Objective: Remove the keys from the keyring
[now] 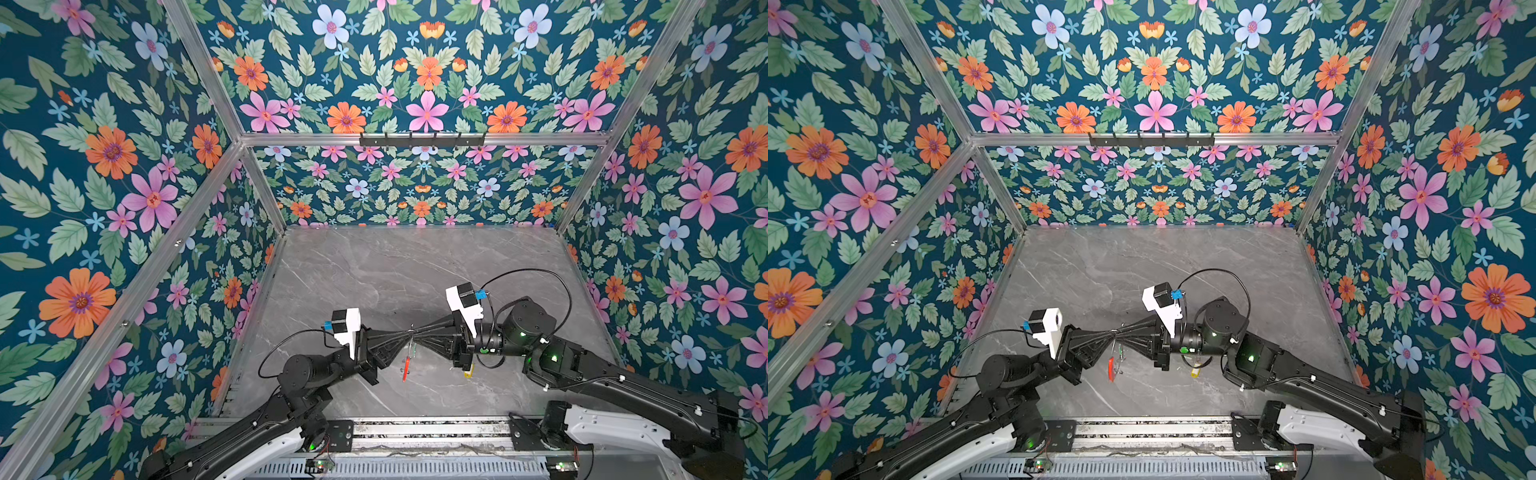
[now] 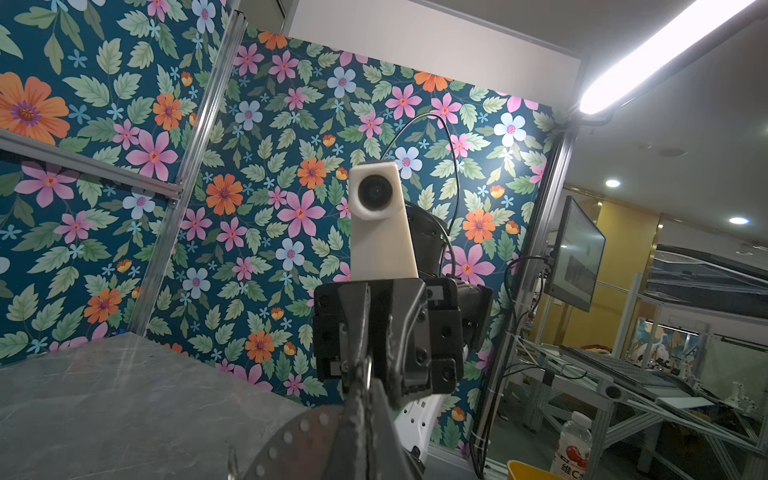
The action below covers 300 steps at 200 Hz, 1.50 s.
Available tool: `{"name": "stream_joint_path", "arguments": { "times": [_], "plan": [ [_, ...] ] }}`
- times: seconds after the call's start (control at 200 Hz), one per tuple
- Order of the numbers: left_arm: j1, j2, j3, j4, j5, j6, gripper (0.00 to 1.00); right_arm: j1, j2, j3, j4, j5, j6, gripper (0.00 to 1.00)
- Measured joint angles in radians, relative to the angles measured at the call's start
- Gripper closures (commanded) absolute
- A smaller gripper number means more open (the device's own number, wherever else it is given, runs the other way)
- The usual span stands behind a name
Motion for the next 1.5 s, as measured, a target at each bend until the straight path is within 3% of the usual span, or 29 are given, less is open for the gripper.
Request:
{"name": "stream_joint_path", "arguments": {
  "times": [0.12,0.285,0.43,0.63,1.015,1.25,1.5],
  "plan": [
    [0.000,0.000,0.000,0.003,0.000,-0.001,1.00,0.000,0.002,0.000,0.000,0.008,0.000,1.00],
    [0.000,0.005,0.000,0.007,0.000,-0.004,1.00,-0.001,0.002,0.000,0.000,0.010,0.000,1.00],
    [0.000,0.006,0.005,-0.002,0.000,-0.005,0.65,-0.001,-0.006,0.017,-0.048,0.013,-0.001,1.00],
    [0.000,-0.051,0.024,-0.108,0.001,-0.026,0.48,-0.001,-0.024,0.090,-0.217,0.014,-0.035,1.00],
    [0.000,-0.021,0.255,-0.578,0.064,0.032,0.59,-0.020,0.026,0.325,-0.713,0.019,-0.195,1.00],
    [0.000,0.037,0.351,-0.760,0.117,0.080,0.61,-0.029,0.040,0.373,-0.835,0.035,-0.242,1.00],
    [0.000,0.106,0.396,-0.846,0.154,0.115,0.66,-0.029,0.058,0.393,-0.883,0.027,-0.261,1.00]
  ]
}}
